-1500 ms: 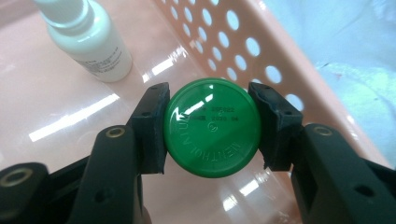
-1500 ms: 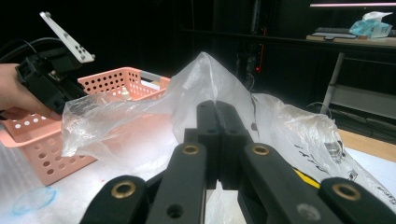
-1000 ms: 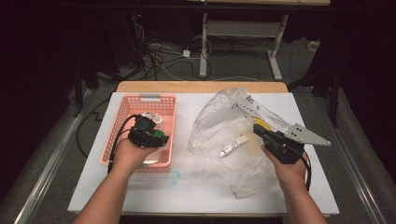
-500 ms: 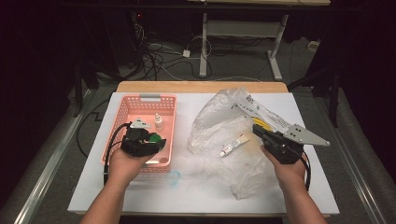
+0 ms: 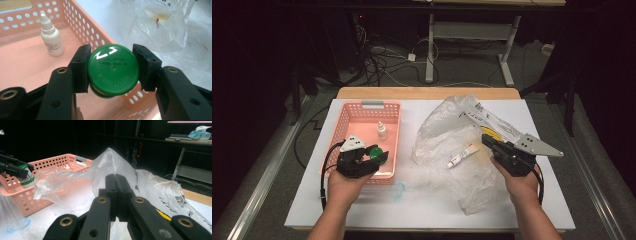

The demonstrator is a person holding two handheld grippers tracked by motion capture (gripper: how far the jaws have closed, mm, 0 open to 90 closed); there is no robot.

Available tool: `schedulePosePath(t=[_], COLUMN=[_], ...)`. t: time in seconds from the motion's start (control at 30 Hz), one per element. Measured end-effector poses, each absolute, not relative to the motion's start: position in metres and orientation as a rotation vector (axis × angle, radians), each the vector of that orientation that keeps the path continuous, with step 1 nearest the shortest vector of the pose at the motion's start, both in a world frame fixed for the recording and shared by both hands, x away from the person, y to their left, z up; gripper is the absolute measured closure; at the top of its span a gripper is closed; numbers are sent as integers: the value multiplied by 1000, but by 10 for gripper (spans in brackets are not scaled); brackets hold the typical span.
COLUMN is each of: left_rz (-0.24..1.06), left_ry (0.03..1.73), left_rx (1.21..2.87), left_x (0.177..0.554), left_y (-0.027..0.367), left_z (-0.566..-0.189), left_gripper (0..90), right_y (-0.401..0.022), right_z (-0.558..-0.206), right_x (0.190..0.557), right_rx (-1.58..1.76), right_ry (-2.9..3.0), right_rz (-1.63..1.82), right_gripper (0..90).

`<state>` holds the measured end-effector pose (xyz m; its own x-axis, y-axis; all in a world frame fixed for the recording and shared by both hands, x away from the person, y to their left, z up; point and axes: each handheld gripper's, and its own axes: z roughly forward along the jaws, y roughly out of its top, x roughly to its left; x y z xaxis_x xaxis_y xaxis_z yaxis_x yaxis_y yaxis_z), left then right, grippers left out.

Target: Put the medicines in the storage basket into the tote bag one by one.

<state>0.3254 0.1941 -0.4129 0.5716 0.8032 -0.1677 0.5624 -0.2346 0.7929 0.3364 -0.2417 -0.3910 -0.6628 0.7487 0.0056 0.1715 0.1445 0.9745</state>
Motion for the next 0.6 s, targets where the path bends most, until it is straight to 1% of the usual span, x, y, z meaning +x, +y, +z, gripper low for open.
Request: schedulePosePath(t=[0.6], left_rz=[348], left_ry=[1012], left_rx=[1870], left_x=[305], left_y=[184], left_z=[-401], left_gripper=[501], right_y=[-242], right_z=[-390], right_x=[336], right_rx=[862], right_ry=[1938], right_rz=[1551], right_gripper=[900])
